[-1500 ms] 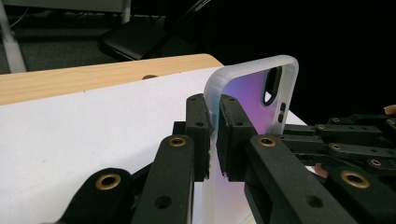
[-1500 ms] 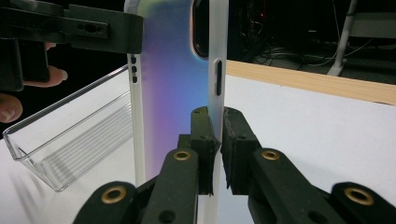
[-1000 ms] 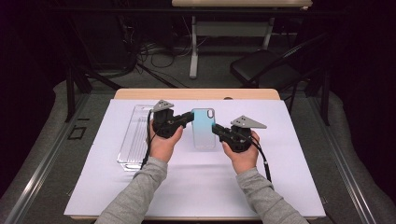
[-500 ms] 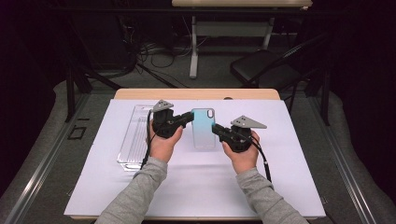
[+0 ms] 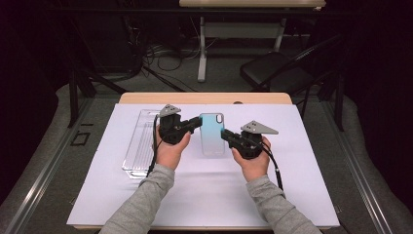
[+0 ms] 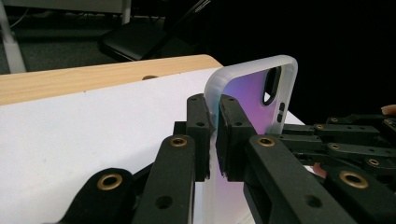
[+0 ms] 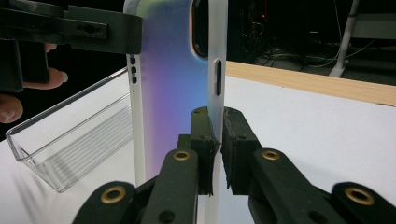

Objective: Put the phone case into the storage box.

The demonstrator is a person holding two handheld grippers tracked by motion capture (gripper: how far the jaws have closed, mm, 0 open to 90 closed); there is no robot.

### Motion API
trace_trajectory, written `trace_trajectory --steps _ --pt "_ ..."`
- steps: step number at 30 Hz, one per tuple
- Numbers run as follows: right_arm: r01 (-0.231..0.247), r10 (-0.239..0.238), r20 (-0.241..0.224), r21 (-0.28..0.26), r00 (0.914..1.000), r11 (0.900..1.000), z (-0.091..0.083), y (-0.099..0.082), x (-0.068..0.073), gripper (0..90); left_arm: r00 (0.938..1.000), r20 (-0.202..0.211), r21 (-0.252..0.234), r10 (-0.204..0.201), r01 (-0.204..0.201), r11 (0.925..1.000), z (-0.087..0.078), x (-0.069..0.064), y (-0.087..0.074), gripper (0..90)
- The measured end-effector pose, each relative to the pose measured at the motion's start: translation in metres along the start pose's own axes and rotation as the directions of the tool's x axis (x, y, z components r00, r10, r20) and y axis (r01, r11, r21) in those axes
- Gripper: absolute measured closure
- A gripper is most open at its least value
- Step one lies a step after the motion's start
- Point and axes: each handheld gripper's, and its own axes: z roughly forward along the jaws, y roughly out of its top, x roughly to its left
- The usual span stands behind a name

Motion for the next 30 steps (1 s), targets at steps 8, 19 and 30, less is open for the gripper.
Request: trace_trajectory --steps 8,19,30 --pt "-0.005 0.005 -0.008 0.000 1.0000 1.0000 0.0008 -0.0001 -0.0010 83.6 1.0000 0.000 0.000 -0.002 0.002 1.0000 -0.0001 0.0004 -0.0001 84.7" --pt "-0.016 0.016 -0.016 -0.006 0.9997 0.9999 0.0009 0.0000 -0.0012 82.4 1.0000 0.004 0.000 -0.008 0.008 1.0000 -0.0002 0.0011 -0.0002 84.8" --pt "-0.017 0.017 -0.023 -0.011 0.9996 0.9998 0.0011 0.0003 -0.0009 77.0 0.9999 -0.001 -0.003 -0.013 0.013 0.9999 -0.0004 0.0029 0.0002 85.0"
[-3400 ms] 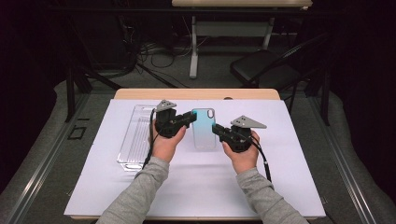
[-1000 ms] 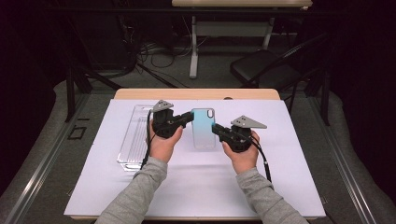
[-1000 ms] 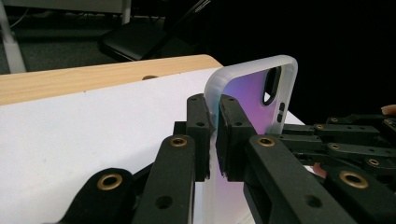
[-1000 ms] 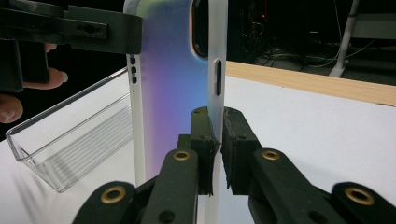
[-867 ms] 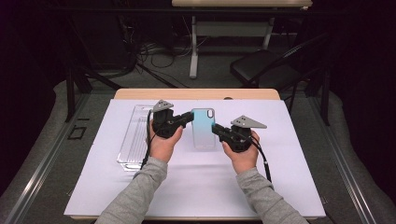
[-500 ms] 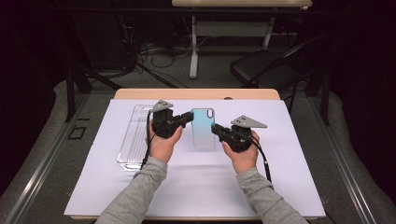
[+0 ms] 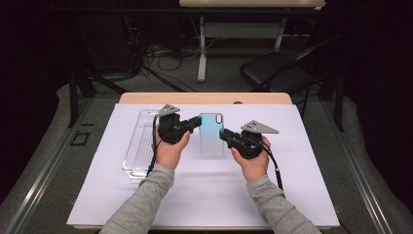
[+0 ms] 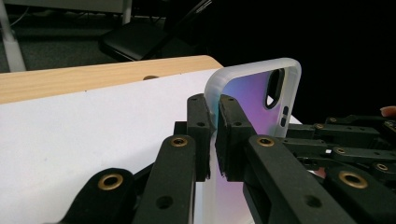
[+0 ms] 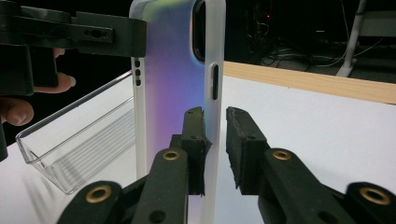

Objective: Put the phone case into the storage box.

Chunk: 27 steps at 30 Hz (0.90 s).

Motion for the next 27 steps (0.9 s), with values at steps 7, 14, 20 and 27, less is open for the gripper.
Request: trace_trajectory --steps 7,14,20,27 --pt "0.006 -0.006 -0.009 -0.005 0.9999 1.0000 0.000 0.000 0.001 71.6 1.0000 -0.005 -0.005 0.000 0.000 1.0000 -0.002 0.003 0.001 85.0" --pt "0.007 -0.007 -0.007 -0.013 0.9999 0.9999 -0.001 0.001 0.002 66.6 0.9998 -0.017 -0.009 -0.006 0.006 0.9999 -0.005 0.007 0.003 85.0" --pt "0.014 -0.014 -0.011 -0.017 0.9998 0.9998 0.000 0.001 0.003 63.4 0.9996 -0.027 -0.021 -0.013 0.013 0.9997 -0.009 0.012 0.006 85.0" --pt "0.026 -0.026 -0.016 -0.016 0.9995 0.9995 0.001 0.002 0.004 59.7 0.9991 -0.039 -0.025 -0.020 0.019 0.9995 -0.014 0.018 0.008 85.0"
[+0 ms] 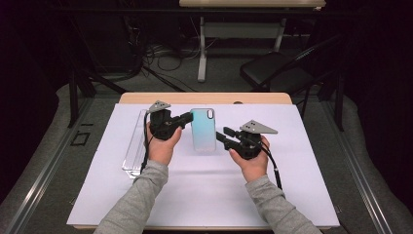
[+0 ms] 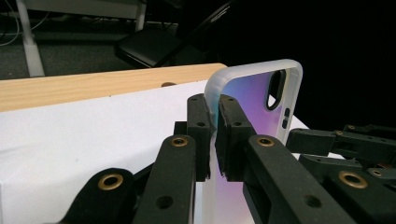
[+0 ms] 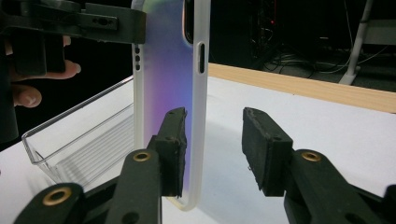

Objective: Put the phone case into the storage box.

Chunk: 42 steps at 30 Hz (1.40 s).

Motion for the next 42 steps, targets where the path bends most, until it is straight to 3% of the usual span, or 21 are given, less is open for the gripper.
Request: trace_trajectory --steps 18,35,42 --pt "0.045 -0.045 0.001 0.029 0.9990 0.9986 0.003 0.001 0.002 55.1 0.9987 -0.050 -0.030 0.015 -0.016 0.9994 -0.017 0.019 0.016 85.0" --pt "0.077 -0.078 0.026 0.033 0.9966 0.9964 0.004 0.000 0.001 54.2 0.9944 -0.106 -0.061 0.010 -0.017 0.9980 -0.033 0.047 0.031 85.0" --pt "0.068 -0.069 0.021 0.047 0.9974 0.9966 0.005 0.000 0.000 52.6 0.9918 -0.128 -0.068 0.006 -0.015 0.9975 -0.038 0.061 0.034 85.0"
